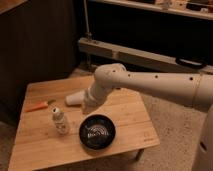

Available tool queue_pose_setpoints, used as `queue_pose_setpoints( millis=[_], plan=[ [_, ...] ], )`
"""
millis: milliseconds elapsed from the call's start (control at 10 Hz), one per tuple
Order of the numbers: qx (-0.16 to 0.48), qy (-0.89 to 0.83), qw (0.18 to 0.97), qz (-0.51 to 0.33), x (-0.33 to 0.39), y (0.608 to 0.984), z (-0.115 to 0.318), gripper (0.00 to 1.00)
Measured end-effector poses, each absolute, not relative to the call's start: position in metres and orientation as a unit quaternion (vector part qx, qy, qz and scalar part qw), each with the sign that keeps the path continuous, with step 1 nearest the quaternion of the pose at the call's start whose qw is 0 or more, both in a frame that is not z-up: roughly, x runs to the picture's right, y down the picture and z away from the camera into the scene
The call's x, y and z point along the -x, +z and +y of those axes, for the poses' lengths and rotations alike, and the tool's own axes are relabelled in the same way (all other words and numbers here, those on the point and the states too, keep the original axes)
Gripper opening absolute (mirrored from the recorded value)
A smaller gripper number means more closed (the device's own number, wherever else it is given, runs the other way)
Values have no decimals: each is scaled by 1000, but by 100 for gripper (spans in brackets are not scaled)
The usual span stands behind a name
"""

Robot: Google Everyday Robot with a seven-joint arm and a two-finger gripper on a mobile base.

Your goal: Knock the bottle over

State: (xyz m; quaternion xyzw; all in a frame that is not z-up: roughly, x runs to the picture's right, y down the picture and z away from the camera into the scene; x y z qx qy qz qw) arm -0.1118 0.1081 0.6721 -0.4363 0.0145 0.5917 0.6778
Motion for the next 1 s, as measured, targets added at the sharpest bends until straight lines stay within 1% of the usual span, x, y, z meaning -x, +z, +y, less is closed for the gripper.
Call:
queue_pose_setpoints(
  millis=[400,500,700,1000],
  plan=[
    [490,499,715,-12,170,623,142,0],
    [500,475,724,-19,186,619,146,0],
    [507,454,732,-45,199,618,148,0],
    [507,452,727,-101,192,631,136,0]
  ],
)
